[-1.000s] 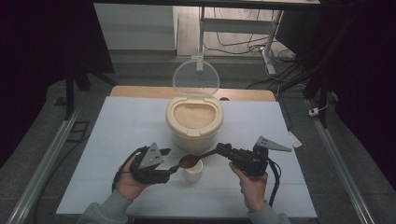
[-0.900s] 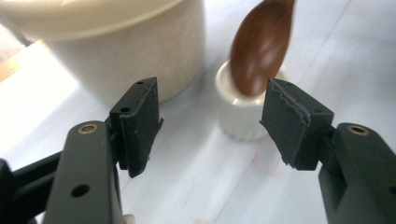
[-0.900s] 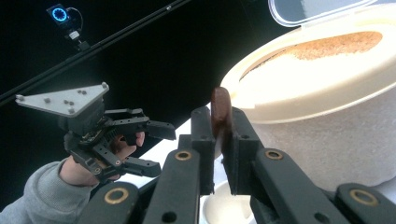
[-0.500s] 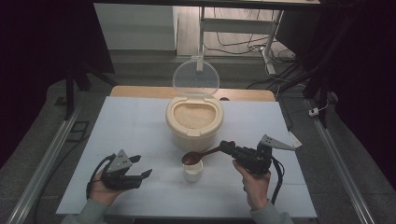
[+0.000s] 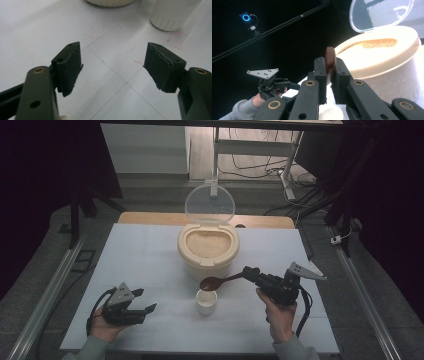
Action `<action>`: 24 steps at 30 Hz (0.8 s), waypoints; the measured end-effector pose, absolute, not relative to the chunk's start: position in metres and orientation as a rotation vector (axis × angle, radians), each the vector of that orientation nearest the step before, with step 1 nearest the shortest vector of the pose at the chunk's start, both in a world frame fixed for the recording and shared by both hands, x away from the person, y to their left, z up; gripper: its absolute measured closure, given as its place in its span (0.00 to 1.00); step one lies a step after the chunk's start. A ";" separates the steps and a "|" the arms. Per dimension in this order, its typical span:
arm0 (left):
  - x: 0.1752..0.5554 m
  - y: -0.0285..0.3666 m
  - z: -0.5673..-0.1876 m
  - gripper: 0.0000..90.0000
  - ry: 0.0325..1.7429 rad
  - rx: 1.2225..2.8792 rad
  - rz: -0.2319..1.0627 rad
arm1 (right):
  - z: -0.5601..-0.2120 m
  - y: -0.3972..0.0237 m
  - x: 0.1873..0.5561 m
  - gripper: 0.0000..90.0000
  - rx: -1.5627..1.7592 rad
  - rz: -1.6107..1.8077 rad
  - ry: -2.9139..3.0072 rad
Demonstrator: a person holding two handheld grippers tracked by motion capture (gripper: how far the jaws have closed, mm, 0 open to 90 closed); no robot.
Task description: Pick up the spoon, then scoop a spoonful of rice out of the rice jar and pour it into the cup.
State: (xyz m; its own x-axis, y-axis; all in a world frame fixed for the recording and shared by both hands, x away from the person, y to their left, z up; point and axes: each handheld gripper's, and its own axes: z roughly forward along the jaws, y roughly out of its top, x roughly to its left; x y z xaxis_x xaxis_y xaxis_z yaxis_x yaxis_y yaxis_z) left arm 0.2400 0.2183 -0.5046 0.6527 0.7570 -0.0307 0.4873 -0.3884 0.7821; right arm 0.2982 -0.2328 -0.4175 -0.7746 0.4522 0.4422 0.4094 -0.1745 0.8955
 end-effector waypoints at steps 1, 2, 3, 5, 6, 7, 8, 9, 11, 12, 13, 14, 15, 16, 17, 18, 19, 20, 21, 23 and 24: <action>0.241 0.218 -0.505 0.30 0.969 2.064 0.416 | -0.416 -0.234 0.298 0.92 1.041 2.147 1.995; 0.241 0.218 -0.506 0.29 0.974 2.065 0.407 | -0.416 -0.235 0.298 0.92 1.034 2.150 1.992; 0.242 0.218 -0.507 0.28 0.980 2.069 0.400 | -0.415 -0.236 0.298 0.92 1.034 2.153 1.989; 0.242 0.217 -0.508 0.26 0.987 2.070 0.390 | -0.413 -0.238 0.298 0.92 1.021 2.165 1.980; 0.243 0.217 -0.508 0.25 0.987 2.073 0.385 | -0.411 -0.238 0.298 0.92 1.020 2.172 1.972; 0.243 0.217 -0.508 0.24 0.987 2.072 0.386 | -0.409 -0.239 0.297 0.92 1.014 2.174 1.965; 0.243 0.217 -0.507 0.24 0.987 2.070 0.385 | -0.406 -0.239 0.297 0.92 1.005 2.180 1.955; 0.243 0.217 -0.507 0.24 0.984 2.069 0.386 | -0.402 -0.240 0.298 0.92 0.995 2.185 1.943; 0.243 0.217 -0.507 0.24 0.985 2.066 0.386 | -0.394 -0.241 0.299 0.92 0.975 2.189 1.922; 0.243 0.218 -0.507 0.24 0.986 2.063 0.391 | -0.391 -0.241 0.300 0.92 0.974 2.191 1.912; 0.243 0.218 -0.507 0.24 0.986 2.061 0.392 | -0.388 -0.241 0.302 0.92 0.971 2.196 1.896; 0.243 0.218 -0.507 0.24 0.986 2.060 0.389 | -0.385 -0.241 0.304 0.92 0.975 2.198 1.879; 0.243 0.218 -0.507 0.24 0.986 2.059 0.388 | -0.382 -0.242 0.308 0.92 0.975 2.195 1.872; 0.243 0.218 -0.507 0.24 0.985 2.060 0.387 | -0.380 -0.242 0.311 0.92 0.979 2.191 1.863; 0.243 0.218 -0.507 0.24 0.985 2.060 0.387 | -0.377 -0.241 0.315 0.92 0.984 2.186 1.856; 0.243 0.218 -0.507 0.24 0.986 2.060 0.386 | -0.375 -0.241 0.319 0.92 0.986 2.176 1.850; 0.243 0.218 -0.507 0.24 0.987 2.061 0.386 | -0.373 -0.241 0.323 0.92 0.994 2.167 1.844; 0.243 0.218 -0.507 0.24 0.985 2.063 0.385 | -0.371 -0.241 0.327 0.92 1.000 2.163 1.831; 0.243 0.218 -0.508 0.24 0.985 2.064 0.384 | -0.369 -0.242 0.331 0.92 1.005 2.166 1.831; 0.243 0.217 -0.508 0.24 0.986 2.064 0.381 | -0.367 -0.241 0.340 0.92 1.021 2.165 1.831; 0.244 0.217 -0.508 0.24 0.988 2.068 0.380 | -0.366 -0.241 0.343 0.92 1.026 2.153 1.824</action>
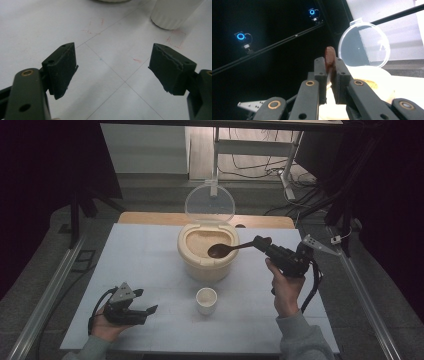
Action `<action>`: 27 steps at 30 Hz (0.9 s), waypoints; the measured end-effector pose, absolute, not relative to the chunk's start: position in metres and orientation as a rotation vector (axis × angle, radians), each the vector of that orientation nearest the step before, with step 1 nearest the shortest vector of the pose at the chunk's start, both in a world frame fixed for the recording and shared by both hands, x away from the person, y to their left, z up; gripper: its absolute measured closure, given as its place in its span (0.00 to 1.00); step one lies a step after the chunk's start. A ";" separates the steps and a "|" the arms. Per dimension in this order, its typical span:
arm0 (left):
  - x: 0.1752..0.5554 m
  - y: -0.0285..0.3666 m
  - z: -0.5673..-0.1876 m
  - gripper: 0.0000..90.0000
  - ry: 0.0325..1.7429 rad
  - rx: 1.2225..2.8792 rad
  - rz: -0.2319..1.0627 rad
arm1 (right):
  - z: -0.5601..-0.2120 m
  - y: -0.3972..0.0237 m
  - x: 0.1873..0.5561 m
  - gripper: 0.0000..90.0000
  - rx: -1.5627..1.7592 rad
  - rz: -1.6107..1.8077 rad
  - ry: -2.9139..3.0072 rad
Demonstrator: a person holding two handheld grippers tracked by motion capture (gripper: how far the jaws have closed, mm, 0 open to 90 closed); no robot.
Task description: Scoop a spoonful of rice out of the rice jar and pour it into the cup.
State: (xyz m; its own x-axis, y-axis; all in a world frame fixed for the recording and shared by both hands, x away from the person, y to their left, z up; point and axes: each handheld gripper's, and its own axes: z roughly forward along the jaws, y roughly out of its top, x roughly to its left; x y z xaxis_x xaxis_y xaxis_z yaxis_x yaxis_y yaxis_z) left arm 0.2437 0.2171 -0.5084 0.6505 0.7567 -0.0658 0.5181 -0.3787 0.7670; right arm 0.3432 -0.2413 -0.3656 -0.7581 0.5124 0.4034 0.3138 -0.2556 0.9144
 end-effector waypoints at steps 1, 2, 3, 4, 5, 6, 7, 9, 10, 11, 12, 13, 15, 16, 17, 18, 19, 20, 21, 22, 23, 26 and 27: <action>0.244 0.216 -0.509 0.24 0.991 2.072 0.374 | -0.364 -0.241 0.347 0.92 1.033 2.141 1.824; 0.244 0.216 -0.510 0.24 0.990 2.074 0.372 | -0.363 -0.240 0.350 0.92 1.041 2.131 1.818; 0.245 0.216 -0.510 0.24 0.988 2.077 0.370 | -0.362 -0.240 0.354 0.92 1.044 2.119 1.816; 0.245 0.216 -0.510 0.24 0.990 2.077 0.368 | -0.361 -0.239 0.358 0.92 1.051 2.098 1.814; 0.245 0.215 -0.510 0.24 0.991 2.078 0.366 | -0.359 -0.238 0.361 0.92 1.052 2.074 1.821; 0.245 0.215 -0.511 0.24 0.991 2.080 0.364 | -0.358 -0.236 0.365 0.92 1.054 2.051 1.822; 0.245 0.215 -0.511 0.24 0.991 2.080 0.364 | -0.357 -0.234 0.369 0.92 1.062 2.033 1.827; 0.245 0.215 -0.511 0.24 0.992 2.080 0.361 | -0.356 -0.230 0.375 0.92 1.068 1.987 1.838; 0.245 0.215 -0.511 0.24 0.992 2.080 0.361 | -0.356 -0.227 0.377 0.92 1.072 1.963 1.840; 0.245 0.215 -0.511 0.24 0.991 2.081 0.361 | -0.356 -0.225 0.380 0.92 1.075 1.942 1.844; 0.245 0.215 -0.511 0.24 0.991 2.081 0.359 | -0.356 -0.223 0.382 0.92 1.078 1.914 1.847; 0.245 0.215 -0.511 0.24 0.991 2.083 0.358 | -0.356 -0.221 0.384 0.92 1.080 1.884 1.850; 0.245 0.215 -0.511 0.24 0.991 2.084 0.357 | -0.357 -0.217 0.388 0.92 1.085 1.841 1.854; 0.245 0.215 -0.512 0.24 0.991 2.086 0.356 | -0.358 -0.215 0.390 0.92 1.086 1.810 1.858; 0.245 0.215 -0.512 0.24 0.990 2.089 0.356 | -0.358 -0.214 0.391 0.92 1.084 1.780 1.854; 0.245 0.214 -0.512 0.24 0.990 2.090 0.355 | -0.358 -0.214 0.391 0.92 1.084 1.780 1.854; 0.245 0.214 -0.512 0.24 0.989 2.090 0.355 | -0.360 -0.211 0.394 0.92 1.085 1.744 1.858; 0.246 0.214 -0.512 0.24 0.989 2.091 0.355 | -0.360 -0.211 0.394 0.92 1.085 1.744 1.858; 0.246 0.214 -0.512 0.24 0.989 2.091 0.354 | -0.362 -0.207 0.396 0.92 1.082 1.702 1.860; 0.246 0.214 -0.512 0.24 0.989 2.092 0.354 | -0.363 -0.205 0.397 0.92 1.076 1.680 1.866; 0.246 0.214 -0.512 0.24 0.989 2.092 0.355 | -0.364 -0.203 0.398 0.92 1.069 1.649 1.874; 0.246 0.214 -0.512 0.24 0.989 2.095 0.356 | -0.367 -0.193 0.398 0.92 1.040 1.579 1.909; 0.246 0.214 -0.512 0.24 0.988 2.096 0.357 | -0.368 -0.190 0.398 0.92 1.031 1.564 1.925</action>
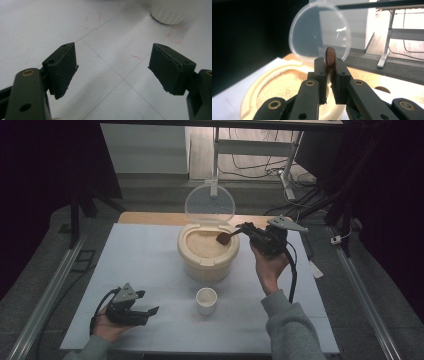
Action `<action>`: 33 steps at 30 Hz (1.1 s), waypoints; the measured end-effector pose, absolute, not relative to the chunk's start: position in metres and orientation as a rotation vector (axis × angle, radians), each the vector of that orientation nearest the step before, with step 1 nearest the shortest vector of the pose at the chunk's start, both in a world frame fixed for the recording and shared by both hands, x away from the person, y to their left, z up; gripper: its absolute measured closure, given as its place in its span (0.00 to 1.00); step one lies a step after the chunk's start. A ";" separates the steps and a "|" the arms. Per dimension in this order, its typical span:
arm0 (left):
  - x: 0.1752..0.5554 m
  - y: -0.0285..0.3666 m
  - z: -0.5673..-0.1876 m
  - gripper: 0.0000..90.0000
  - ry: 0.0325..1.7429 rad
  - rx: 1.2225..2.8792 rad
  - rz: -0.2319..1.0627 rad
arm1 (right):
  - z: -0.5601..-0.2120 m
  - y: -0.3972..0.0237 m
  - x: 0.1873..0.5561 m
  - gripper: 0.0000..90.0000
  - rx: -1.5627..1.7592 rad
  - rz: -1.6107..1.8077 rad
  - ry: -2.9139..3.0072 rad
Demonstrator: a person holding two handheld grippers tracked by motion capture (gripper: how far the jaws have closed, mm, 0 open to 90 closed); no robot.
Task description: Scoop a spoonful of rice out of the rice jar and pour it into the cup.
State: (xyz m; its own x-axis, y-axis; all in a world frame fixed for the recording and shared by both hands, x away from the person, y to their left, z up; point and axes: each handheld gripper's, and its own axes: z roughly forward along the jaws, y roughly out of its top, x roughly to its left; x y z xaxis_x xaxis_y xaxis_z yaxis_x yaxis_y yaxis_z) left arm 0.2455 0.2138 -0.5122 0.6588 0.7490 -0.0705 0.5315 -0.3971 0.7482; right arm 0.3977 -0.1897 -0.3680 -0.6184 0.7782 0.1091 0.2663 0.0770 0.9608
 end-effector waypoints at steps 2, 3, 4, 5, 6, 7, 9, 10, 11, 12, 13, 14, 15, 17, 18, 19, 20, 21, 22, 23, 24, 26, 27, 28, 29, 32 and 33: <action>0.245 0.214 -0.512 0.24 0.989 2.095 0.357 | -0.372 -0.184 0.398 0.92 1.045 1.560 1.946; 0.245 0.214 -0.512 0.24 0.989 2.095 0.357 | -0.374 -0.183 0.400 0.92 1.074 1.575 1.953; 0.245 0.214 -0.512 0.24 0.989 2.094 0.358 | -0.377 -0.183 0.402 0.92 1.105 1.598 1.957; 0.245 0.214 -0.512 0.24 0.989 2.093 0.357 | -0.381 -0.183 0.404 0.92 1.136 1.625 1.961; 0.245 0.214 -0.512 0.24 0.989 2.093 0.357 | -0.384 -0.184 0.405 0.92 1.167 1.648 1.959; 0.245 0.214 -0.512 0.25 0.988 2.094 0.356 | -0.387 -0.184 0.407 0.92 1.196 1.669 1.959; 0.246 0.214 -0.512 0.25 0.987 2.098 0.355 | -0.392 -0.187 0.409 0.92 1.255 1.710 1.938; 0.246 0.214 -0.512 0.25 0.987 2.099 0.355 | -0.392 -0.187 0.409 0.92 1.255 1.710 1.938; 0.246 0.214 -0.512 0.25 0.988 2.099 0.355 | -0.396 -0.190 0.412 0.92 1.315 1.748 1.924; 0.246 0.213 -0.512 0.25 0.988 2.099 0.354 | -0.398 -0.191 0.413 0.92 1.346 1.771 1.913; 0.246 0.213 -0.512 0.25 0.988 2.099 0.354 | -0.400 -0.192 0.414 0.92 1.376 1.791 1.904; 0.246 0.213 -0.512 0.25 0.988 2.100 0.354 | -0.402 -0.193 0.415 0.92 1.402 1.806 1.906; 0.246 0.213 -0.513 0.25 0.988 2.101 0.354 | -0.403 -0.193 0.416 0.92 1.422 1.821 1.908; 0.246 0.213 -0.513 0.25 0.987 2.103 0.354 | -0.405 -0.194 0.417 0.91 1.468 1.855 1.891; 0.246 0.213 -0.513 0.25 0.986 2.105 0.355 | -0.406 -0.195 0.418 0.91 1.488 1.869 1.887; 0.246 0.213 -0.513 0.25 0.985 2.106 0.355 | -0.406 -0.196 0.419 0.91 1.512 1.879 1.883; 0.246 0.213 -0.513 0.25 0.985 2.106 0.355 | -0.408 -0.196 0.420 0.92 1.538 1.907 1.873; 0.246 0.213 -0.513 0.25 0.984 2.108 0.355 | -0.410 -0.197 0.420 0.92 1.565 1.936 1.868; 0.246 0.213 -0.513 0.25 0.983 2.108 0.355 | -0.412 -0.198 0.421 0.92 1.595 1.966 1.858; 0.246 0.213 -0.513 0.25 0.983 2.108 0.355 | -0.413 -0.199 0.421 0.92 1.612 1.985 1.856; 0.246 0.213 -0.513 0.25 0.984 2.107 0.354 | -0.413 -0.199 0.421 0.92 1.612 1.985 1.856; 0.246 0.213 -0.513 0.25 0.984 2.106 0.354 | -0.415 -0.199 0.421 0.92 1.615 1.990 1.863; 0.246 0.213 -0.513 0.25 0.983 2.107 0.354 | -0.416 -0.199 0.420 0.92 1.619 1.997 1.861; 0.246 0.213 -0.513 0.25 0.984 2.106 0.355 | -0.419 -0.201 0.421 0.92 1.646 2.015 1.846; 0.246 0.213 -0.513 0.25 0.983 2.107 0.355 | -0.419 -0.203 0.421 0.92 1.656 2.020 1.847; 0.246 0.213 -0.513 0.25 0.983 2.108 0.356 | -0.421 -0.207 0.422 0.92 1.697 2.050 1.825; 0.246 0.213 -0.513 0.25 0.983 2.107 0.356 | -0.421 -0.208 0.422 0.92 1.710 2.062 1.817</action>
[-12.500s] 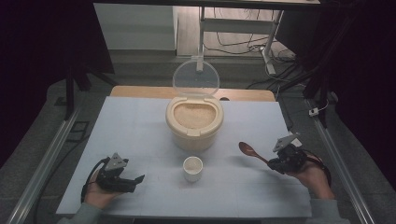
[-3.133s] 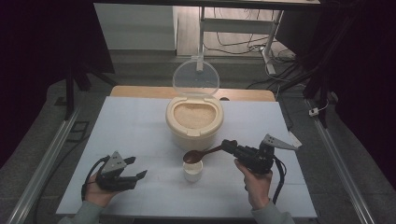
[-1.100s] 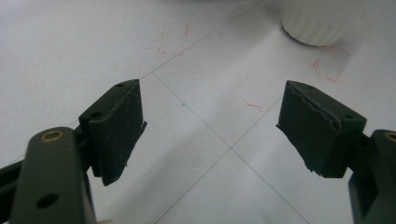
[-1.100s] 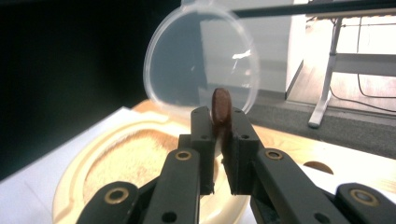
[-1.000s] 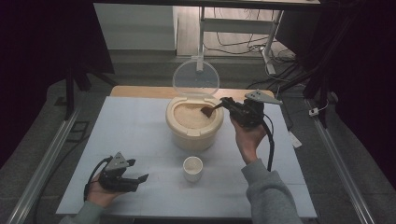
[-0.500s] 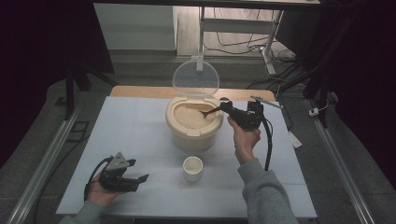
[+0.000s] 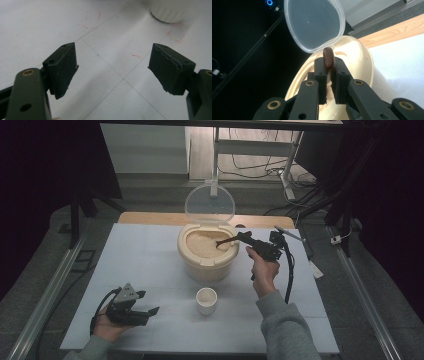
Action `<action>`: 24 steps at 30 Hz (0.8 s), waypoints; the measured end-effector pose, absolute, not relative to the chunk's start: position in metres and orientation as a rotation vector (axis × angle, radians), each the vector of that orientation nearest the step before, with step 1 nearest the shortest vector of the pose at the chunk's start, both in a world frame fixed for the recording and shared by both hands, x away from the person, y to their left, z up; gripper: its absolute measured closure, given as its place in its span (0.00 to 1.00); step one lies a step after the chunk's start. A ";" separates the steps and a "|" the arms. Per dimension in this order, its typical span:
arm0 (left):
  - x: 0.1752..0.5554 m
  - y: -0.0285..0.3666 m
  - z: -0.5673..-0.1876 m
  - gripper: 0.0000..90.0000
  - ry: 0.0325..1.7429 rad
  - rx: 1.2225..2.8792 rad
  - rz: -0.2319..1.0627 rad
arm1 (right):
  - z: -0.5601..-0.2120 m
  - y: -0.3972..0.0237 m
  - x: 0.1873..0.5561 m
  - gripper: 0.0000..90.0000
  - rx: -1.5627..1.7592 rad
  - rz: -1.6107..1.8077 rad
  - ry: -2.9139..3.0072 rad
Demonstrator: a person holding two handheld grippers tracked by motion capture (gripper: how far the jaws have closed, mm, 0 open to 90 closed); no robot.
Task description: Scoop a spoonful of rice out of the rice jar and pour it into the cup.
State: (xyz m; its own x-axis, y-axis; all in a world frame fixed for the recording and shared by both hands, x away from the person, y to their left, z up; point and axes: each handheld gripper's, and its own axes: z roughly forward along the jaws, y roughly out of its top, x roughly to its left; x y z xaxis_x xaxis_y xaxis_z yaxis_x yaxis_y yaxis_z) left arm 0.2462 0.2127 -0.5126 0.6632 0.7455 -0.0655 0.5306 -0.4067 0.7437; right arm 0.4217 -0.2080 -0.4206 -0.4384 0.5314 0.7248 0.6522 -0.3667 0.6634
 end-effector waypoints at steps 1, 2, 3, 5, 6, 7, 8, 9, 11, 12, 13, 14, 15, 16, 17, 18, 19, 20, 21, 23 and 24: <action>0.246 0.213 -0.513 0.25 0.984 2.107 0.357 | -0.421 -0.209 0.422 0.92 -1.609 -1.940 -1.694; 0.246 0.213 -0.513 0.25 0.984 2.107 0.357 | -0.421 -0.211 0.422 0.92 -1.603 -1.933 -1.685; 0.246 0.213 -0.513 0.25 0.984 2.106 0.356 | -0.421 -0.211 0.422 0.92 -1.603 -1.933 -1.685; 0.246 0.212 -0.513 0.25 0.983 2.109 0.357 | -0.421 -0.214 0.422 0.92 -1.618 -1.922 -1.635; 0.246 0.212 -0.513 0.25 0.983 2.108 0.358 | -0.422 -0.216 0.422 0.92 -1.617 -1.920 -1.620; 0.246 0.212 -0.513 0.25 0.983 2.108 0.358 | -0.422 -0.217 0.422 0.92 -1.622 -1.922 -1.598; 0.246 0.212 -0.512 0.25 0.984 2.107 0.358 | -0.422 -0.218 0.423 0.92 -1.622 -1.918 -1.588; 0.246 0.213 -0.512 0.25 0.984 2.106 0.358 | -0.422 -0.219 0.423 0.92 -1.629 -1.921 -1.579; 0.246 0.213 -0.512 0.25 0.983 2.107 0.358 | -0.421 -0.220 0.423 0.92 -1.635 -1.920 -1.576; 0.246 0.213 -0.512 0.25 0.983 2.107 0.358 | -0.421 -0.221 0.423 0.92 -1.636 -1.922 -1.559; 0.246 0.213 -0.513 0.25 0.983 2.108 0.358 | -0.421 -0.221 0.423 0.92 -1.636 -1.922 -1.559; 0.246 0.213 -0.512 0.25 0.982 2.108 0.358 | -0.421 -0.222 0.423 0.92 -1.635 -1.922 -1.542; 0.246 0.213 -0.512 0.25 0.983 2.107 0.358 | -0.421 -0.222 0.423 0.92 -1.635 -1.922 -1.542; 0.246 0.213 -0.512 0.25 0.983 2.105 0.358 | -0.421 -0.223 0.423 0.92 -1.637 -1.923 -1.536; 0.246 0.213 -0.512 0.25 0.984 2.104 0.359 | -0.421 -0.225 0.424 0.92 -1.636 -1.927 -1.520; 0.246 0.213 -0.512 0.25 0.984 2.104 0.360 | -0.420 -0.226 0.424 0.92 -1.636 -1.925 -1.516; 0.246 0.213 -0.512 0.25 0.984 2.104 0.359 | -0.420 -0.226 0.424 0.92 -1.636 -1.925 -1.516; 0.246 0.213 -0.512 0.25 0.983 2.107 0.359 | -0.420 -0.228 0.423 0.92 -1.636 -1.929 -1.510; 0.246 0.213 -0.512 0.25 0.982 2.109 0.360 | -0.420 -0.228 0.423 0.92 -1.636 -1.929 -1.506; 0.246 0.212 -0.513 0.25 0.980 2.113 0.361 | -0.420 -0.229 0.424 0.92 -1.634 -1.929 -1.494; 0.246 0.212 -0.513 0.25 0.979 2.116 0.365 | -0.420 -0.229 0.424 0.92 -1.634 -1.929 -1.494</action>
State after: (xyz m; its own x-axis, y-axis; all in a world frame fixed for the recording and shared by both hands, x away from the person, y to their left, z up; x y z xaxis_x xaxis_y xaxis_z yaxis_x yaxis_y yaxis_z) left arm 0.2460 0.2119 -0.5126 0.6652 0.7446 -0.0554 0.5268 -0.4154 0.7415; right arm 0.4236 -0.2295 -0.4197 -0.3658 0.4264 0.8273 0.6943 -0.4670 0.5477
